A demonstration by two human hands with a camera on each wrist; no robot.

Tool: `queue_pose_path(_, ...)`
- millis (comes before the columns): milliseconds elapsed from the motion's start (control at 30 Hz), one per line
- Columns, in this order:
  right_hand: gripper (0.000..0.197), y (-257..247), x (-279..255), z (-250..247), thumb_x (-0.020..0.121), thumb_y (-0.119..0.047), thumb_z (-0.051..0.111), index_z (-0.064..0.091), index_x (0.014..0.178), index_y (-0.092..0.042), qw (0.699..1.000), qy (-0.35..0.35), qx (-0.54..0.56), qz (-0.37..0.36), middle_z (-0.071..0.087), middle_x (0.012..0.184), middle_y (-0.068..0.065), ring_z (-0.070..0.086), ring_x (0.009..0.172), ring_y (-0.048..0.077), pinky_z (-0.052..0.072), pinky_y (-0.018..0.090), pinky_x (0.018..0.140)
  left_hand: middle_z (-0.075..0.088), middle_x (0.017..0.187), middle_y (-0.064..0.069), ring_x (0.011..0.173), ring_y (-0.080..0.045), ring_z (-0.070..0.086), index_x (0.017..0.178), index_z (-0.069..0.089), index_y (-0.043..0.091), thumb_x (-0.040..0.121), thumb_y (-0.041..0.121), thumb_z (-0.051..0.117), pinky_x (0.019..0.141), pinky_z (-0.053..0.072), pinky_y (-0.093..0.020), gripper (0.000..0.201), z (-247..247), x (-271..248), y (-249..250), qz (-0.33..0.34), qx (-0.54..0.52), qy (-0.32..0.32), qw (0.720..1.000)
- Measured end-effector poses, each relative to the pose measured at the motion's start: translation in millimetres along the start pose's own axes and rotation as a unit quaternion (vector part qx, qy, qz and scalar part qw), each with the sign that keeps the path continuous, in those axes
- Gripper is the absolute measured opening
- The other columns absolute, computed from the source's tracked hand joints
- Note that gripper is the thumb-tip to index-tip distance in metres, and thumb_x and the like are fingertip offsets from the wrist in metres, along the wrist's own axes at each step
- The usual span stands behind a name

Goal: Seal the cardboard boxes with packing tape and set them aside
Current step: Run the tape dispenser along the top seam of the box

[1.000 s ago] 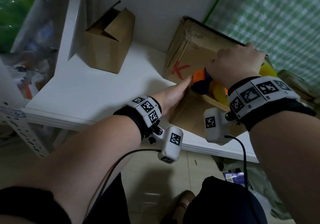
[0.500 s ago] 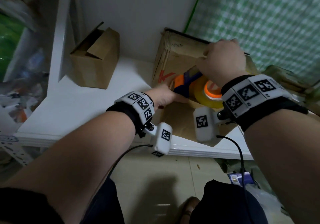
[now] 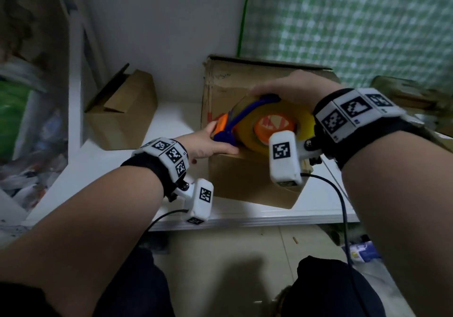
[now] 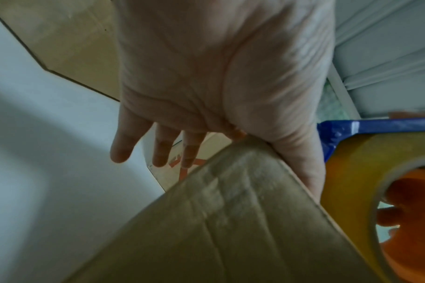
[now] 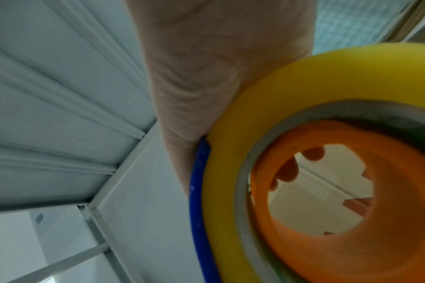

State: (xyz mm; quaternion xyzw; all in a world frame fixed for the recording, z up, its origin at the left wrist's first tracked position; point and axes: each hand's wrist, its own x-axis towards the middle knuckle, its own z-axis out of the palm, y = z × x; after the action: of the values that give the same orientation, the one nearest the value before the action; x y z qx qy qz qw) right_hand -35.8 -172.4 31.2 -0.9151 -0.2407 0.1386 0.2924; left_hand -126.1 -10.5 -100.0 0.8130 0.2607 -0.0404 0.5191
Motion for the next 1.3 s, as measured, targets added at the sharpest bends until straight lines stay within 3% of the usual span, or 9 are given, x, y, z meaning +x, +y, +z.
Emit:
queue_pose_path(100, 0.044, 5, 0, -2, 0.065, -0.064, 0.073, 0.058, 0.078, -0.026, 1.0, -0.02, 0.018, -0.007, 0.062, 0.098, 0.001, 0.06, 0.093, 0.022, 0.049, 0.041, 0.09, 0.046, 0.131, 0.006, 0.113, -0.011, 0.042, 0.149, 0.011, 0.034, 0.079, 0.033, 0.074, 0.073, 0.036, -0.018, 0.094, -2, 1, 3, 0.001, 0.016, 0.009, 1.0)
queue_pose_path(200, 0.04, 9, -1, -9, 0.067, -0.059, 0.074, 0.064, 0.077, -0.021, 0.998, -0.031, 0.044, -0.033, 0.068, 0.094, 0.004, 0.065, 0.085, 0.021, 0.053, 0.037, 0.084, 0.044, 0.138, 0.007, 0.128, -0.014, 0.038, 0.149, 0.01, 0.037, 0.062, 0.053, 0.078, 0.106, 0.033, -0.032, 0.112, -5, -2, 9, -0.005, 0.076, 0.001, 0.997)
queue_pose_path(267, 0.037, 15, -1, -15, 0.07, -0.055, 0.073, 0.066, 0.076, -0.02, 0.997, -0.045, 0.04, -0.043, 0.07, 0.09, 0.006, 0.067, 0.083, 0.021, 0.054, 0.037, 0.084, 0.037, 0.149, 0.001, 0.135, -0.021, 0.033, 0.149, 0.013, 0.038, 0.059, 0.065, 0.075, 0.114, 0.025, -0.039, 0.112, -6, -4, 14, -0.017, 0.133, -0.005, 0.991)
queue_pose_path(367, 0.037, 29, -3, -32, 0.073, -0.056, 0.069, 0.067, 0.078, -0.019, 0.997, -0.064, 0.018, -0.04, 0.072, 0.092, 0.008, 0.068, 0.086, 0.024, 0.053, 0.04, 0.089, 0.027, 0.153, -0.006, 0.139, -0.024, 0.028, 0.149, 0.011, 0.036, 0.08, 0.058, 0.061, 0.112, 0.025, -0.035, 0.088, -7, -6, 19, -0.025, 0.197, -0.01, 0.98)
queue_pose_path(600, 0.039, 49, -15, -57, 0.077, -0.056, 0.064, 0.066, 0.074, -0.017, 0.997, -0.064, -0.03, -0.038, 0.07, 0.097, 0.015, 0.066, 0.094, 0.032, 0.05, 0.045, 0.095, 0.023, 0.155, -0.005, 0.134, -0.025, 0.036, 0.145, 0.015, 0.041, 0.084, 0.063, 0.049, 0.104, 0.03, -0.032, 0.074, -9, -10, 28, -0.002, 0.327, -0.023, 0.945)
queue_pose_path(733, 0.03, 42, -21, -51, 0.089, -0.049, 0.055, 0.056, 0.069, -0.027, 0.994, -0.066, -0.062, -0.062, 0.062, 0.114, 0.014, 0.058, 0.102, 0.029, 0.044, 0.038, 0.097, -0.011, 0.159, -0.005, 0.145, -0.034, -0.011, 0.15, 0.011, 0.034, 0.089, 0.062, 0.04, 0.114, 0.002, -0.053, 0.074, -4, -16, 38, 0.018, 0.424, -0.001, 0.905)
queue_pose_path(833, 0.033, 37, -21, -46, 0.088, -0.051, 0.055, 0.054, 0.069, -0.024, 0.994, -0.059, -0.075, -0.061, 0.059, 0.116, 0.013, 0.055, 0.103, 0.028, 0.042, 0.04, 0.098, -0.019, 0.157, 0.002, 0.143, -0.028, -0.021, 0.152, -0.001, 0.026, 0.084, 0.072, 0.028, 0.113, -0.002, -0.061, 0.087, 4, -15, 49, 0.033, 0.513, -0.018, 0.857)
queue_pose_path(1033, 0.036, 43, -11, -44, 0.081, -0.053, 0.062, 0.059, 0.071, -0.018, 0.997, -0.042, -0.044, -0.044, 0.063, 0.095, 0.009, 0.058, 0.085, 0.023, 0.047, 0.039, 0.093, 0.0, 0.16, 0.002, 0.146, -0.02, -0.001, 0.151, -0.002, 0.029, 0.056, 0.085, 0.054, 0.115, -0.003, -0.058, 0.124, 31, 11, 55, 0.089, 0.502, -0.034, 0.859)
queue_pose_path(1300, 0.039, 37, 2, -32, 0.074, -0.055, 0.066, 0.073, 0.084, -0.018, 0.994, -0.088, 0.055, -0.036, 0.074, 0.094, 0.011, 0.069, 0.09, 0.029, 0.052, 0.045, 0.092, 0.051, 0.13, 0.006, 0.124, -0.022, 0.045, 0.133, 0.036, 0.031, 0.047, 0.055, 0.086, 0.111, 0.028, -0.051, 0.102, -2, 13, 44, 0.107, 0.424, -0.018, 0.899)
